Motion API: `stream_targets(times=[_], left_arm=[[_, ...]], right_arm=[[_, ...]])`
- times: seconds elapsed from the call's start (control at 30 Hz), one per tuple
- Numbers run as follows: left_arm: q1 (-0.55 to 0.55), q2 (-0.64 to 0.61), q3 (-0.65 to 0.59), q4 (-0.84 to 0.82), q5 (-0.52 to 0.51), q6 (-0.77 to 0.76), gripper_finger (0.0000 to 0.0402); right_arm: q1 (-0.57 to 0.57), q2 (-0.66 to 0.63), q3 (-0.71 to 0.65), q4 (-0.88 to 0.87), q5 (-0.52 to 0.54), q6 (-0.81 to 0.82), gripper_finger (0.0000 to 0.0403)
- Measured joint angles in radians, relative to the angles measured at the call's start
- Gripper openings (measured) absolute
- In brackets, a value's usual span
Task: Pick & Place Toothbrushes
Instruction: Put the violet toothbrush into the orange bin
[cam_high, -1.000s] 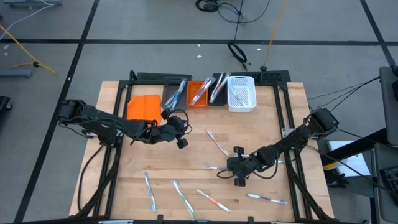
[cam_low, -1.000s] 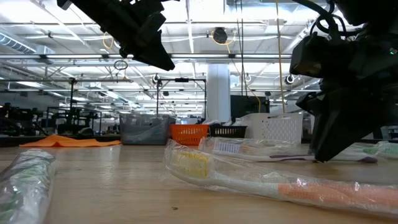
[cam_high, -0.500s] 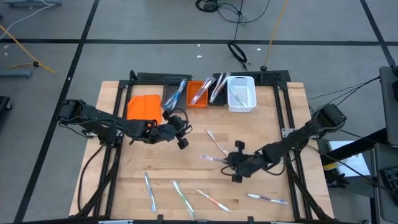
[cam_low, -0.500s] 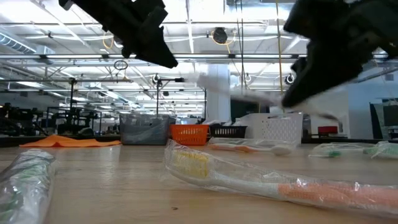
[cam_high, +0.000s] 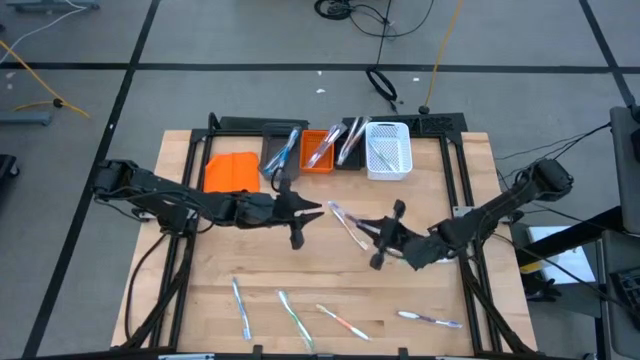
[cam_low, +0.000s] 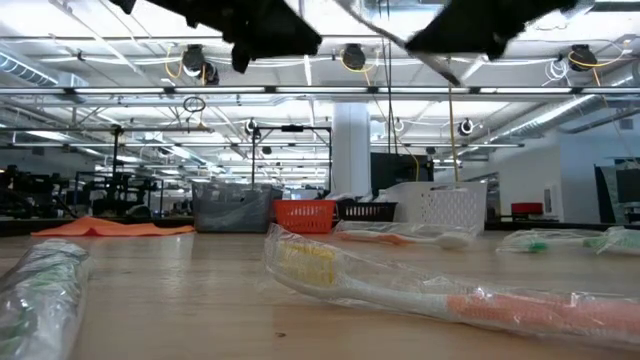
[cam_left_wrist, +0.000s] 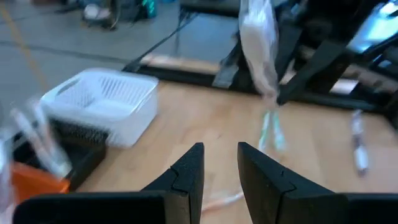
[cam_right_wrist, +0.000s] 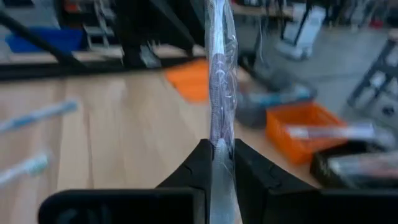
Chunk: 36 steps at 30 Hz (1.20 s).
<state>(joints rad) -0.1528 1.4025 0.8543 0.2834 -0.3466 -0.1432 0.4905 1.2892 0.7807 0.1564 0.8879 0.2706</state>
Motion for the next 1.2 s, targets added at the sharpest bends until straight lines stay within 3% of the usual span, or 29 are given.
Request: stream_targets(times=[0.13,0.3,0.47,1.2], left_arm=[[0.001,0.000,0.000,0.108,0.051,0.032,0.0099],[0.000,0.000,0.000,0.210,0.087,0.061,0.0099],[0.005,0.000,0.000,0.253,0.087,0.063,0.0099],[0.008,0.000,0.000,0.371,0.120,0.086,0.0094]], right_arm=[[-0.032,0.028,0.000,0.189,-0.055,-0.156,0.0030],[-0.068,0.049,0.000,0.292,-0.055,-0.211,0.0030],[-0.091,0.067,0.000,0.388,-0.134,-0.262,0.0030],[-0.098,0.067,0.000,0.408,-0.134,-0.283,0.0030]])
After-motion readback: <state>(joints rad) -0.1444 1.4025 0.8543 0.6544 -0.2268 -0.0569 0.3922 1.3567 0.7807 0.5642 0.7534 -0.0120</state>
